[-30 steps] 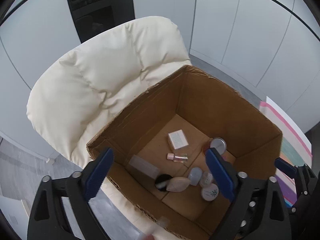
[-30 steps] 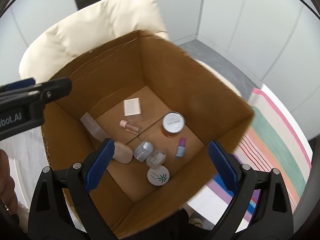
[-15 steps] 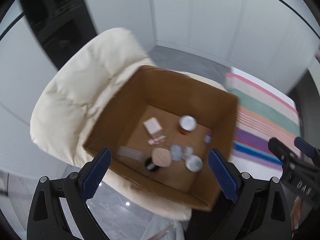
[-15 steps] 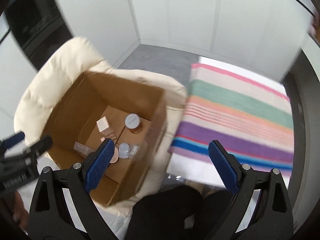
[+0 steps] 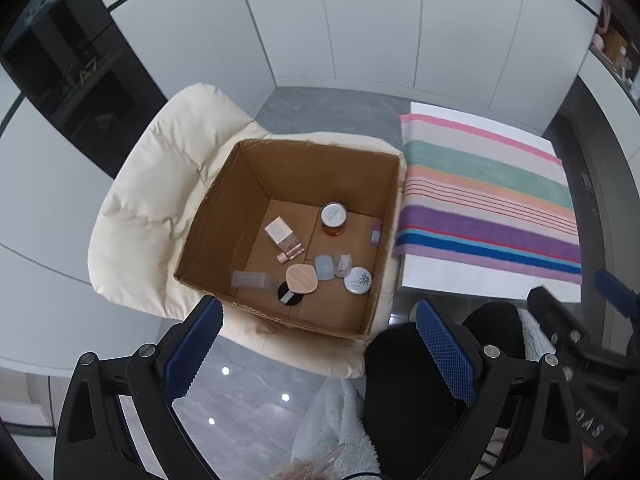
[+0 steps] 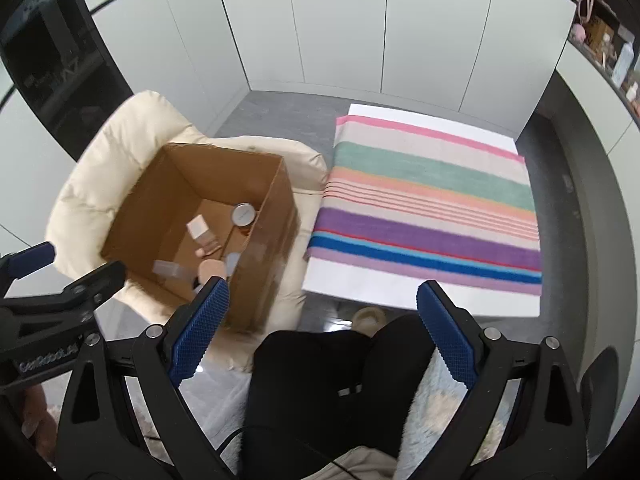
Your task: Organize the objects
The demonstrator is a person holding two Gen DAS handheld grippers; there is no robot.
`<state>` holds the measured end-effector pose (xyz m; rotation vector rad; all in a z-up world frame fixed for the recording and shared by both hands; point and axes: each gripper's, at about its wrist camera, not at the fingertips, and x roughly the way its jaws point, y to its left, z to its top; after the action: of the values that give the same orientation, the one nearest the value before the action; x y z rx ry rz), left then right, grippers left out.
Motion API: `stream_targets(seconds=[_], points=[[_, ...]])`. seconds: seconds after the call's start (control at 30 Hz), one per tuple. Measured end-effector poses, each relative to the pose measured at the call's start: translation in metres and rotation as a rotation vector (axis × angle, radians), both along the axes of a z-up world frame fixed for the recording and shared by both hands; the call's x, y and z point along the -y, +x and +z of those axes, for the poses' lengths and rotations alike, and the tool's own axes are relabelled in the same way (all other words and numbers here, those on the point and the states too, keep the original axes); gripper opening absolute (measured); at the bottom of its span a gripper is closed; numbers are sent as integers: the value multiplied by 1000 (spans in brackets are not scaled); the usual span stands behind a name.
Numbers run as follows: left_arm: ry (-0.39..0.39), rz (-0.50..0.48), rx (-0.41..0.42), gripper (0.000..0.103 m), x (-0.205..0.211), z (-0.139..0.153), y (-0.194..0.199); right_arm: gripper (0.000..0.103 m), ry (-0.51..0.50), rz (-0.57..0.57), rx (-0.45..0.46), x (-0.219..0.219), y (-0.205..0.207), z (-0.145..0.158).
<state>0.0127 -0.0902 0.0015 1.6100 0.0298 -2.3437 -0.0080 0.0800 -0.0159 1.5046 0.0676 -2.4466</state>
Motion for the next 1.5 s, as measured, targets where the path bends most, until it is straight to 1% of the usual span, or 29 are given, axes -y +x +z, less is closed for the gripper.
stream_targets(seconds=[0.07,0.17,0.27,0.4,0.8,1.1,1.33,1.5], points=[[-19,-17,-2,98,-8,4,3,96,-13,-30,-17,-9,9,5],[-36,-39,2,98,-17,6,6,97,4,-67,-40,-16,17,10],[-42,-54,0,98,-25,8,9,97,12,-81,-34,-24,21,11],[-59,-71,-4,98,-34,10,12,97,-18,-87,-33,-34,29,14],[-45,-79,-4,98,-40,10,15,96,-32,-99,-34,-39,34,15],[-50,-91,4,98,-43,7,16,96,-43,-116,-2,-45,31,12],[-27,-88,6,98,-39,6,16,97,-50,-117,0,-45,29,11],[-38,-90,7,98,-39,6,15,97,-52,-120,10,-45,27,8]])
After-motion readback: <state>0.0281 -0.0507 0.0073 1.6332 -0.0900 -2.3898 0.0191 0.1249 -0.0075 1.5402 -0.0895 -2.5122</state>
